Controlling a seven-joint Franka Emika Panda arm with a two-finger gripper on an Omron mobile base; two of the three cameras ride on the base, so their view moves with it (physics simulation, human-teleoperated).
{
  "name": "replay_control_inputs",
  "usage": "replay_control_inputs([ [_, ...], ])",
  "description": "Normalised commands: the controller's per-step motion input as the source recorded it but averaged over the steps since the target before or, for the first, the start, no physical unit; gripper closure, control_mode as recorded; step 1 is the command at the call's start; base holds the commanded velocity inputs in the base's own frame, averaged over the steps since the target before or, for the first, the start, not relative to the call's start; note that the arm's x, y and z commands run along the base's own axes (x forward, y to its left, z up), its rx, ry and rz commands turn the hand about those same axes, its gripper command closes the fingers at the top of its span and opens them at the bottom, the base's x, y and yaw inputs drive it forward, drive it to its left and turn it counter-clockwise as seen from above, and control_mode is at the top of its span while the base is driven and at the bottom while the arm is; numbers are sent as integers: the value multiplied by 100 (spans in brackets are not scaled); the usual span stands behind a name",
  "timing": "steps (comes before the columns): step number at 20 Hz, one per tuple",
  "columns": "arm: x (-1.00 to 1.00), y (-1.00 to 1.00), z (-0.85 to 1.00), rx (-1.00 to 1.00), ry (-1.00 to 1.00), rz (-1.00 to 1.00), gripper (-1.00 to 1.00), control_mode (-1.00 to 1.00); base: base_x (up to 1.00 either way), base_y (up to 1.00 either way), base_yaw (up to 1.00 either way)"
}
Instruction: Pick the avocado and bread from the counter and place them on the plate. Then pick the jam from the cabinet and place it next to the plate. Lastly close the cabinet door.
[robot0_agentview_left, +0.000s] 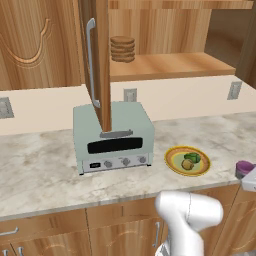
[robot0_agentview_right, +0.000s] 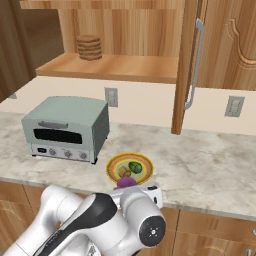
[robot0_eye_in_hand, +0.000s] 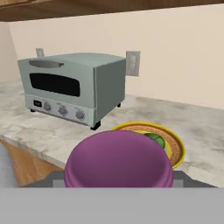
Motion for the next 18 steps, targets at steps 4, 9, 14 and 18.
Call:
replay_control_inputs([
  [4,12,0,-16,0,-3,0,100,-100,0,0,0],
  [9,14,0,-15,0,-1,0,100,-100,0,0,0],
  [14,18,0,-14,0,-1,0,100,-100,0,0,0],
  [18,34,-4,-13,0,0,0,100,-100,0,0,0],
])
